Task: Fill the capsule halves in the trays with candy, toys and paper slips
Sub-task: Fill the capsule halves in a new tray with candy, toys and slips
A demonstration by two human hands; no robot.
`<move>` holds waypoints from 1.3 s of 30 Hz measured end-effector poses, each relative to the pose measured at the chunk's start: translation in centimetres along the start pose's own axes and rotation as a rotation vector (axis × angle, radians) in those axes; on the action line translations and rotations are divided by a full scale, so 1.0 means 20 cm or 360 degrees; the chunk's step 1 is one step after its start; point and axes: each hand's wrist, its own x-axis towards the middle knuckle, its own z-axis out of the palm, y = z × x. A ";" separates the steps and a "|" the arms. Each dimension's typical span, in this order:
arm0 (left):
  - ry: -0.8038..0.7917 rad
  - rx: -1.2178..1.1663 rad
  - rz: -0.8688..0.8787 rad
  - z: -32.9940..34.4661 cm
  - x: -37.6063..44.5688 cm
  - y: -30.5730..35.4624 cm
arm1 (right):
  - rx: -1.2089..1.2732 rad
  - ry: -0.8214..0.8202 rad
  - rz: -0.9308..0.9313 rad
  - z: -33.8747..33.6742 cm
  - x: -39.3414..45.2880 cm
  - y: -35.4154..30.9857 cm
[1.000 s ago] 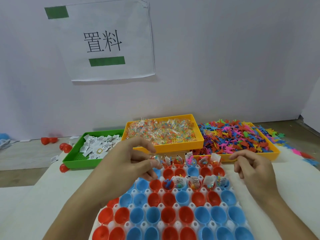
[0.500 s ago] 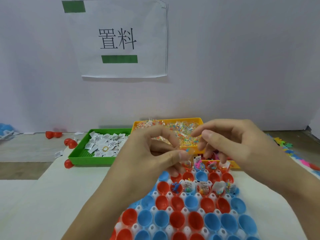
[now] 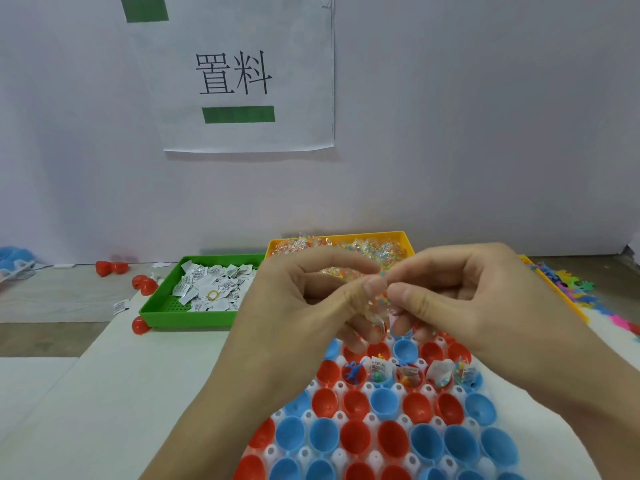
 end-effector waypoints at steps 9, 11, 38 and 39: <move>0.0107 0.0030 -0.0002 -0.01 0.00 -0.02 | 0.0299 0.0079 0.0153 0.02 0.01 0.01; 0.0132 0.0068 0.0028 -0.01 0.00 -0.01 | 0.0353 0.0041 0.0199 0.02 0.00 0.01; 0.0004 0.0295 0.0090 -0.07 0.01 -0.02 | 0.0372 0.0014 0.0130 0.08 -0.01 0.00; 0.0000 0.0296 0.0082 -0.07 0.01 -0.02 | 0.0359 0.0030 0.0131 0.09 0.00 0.00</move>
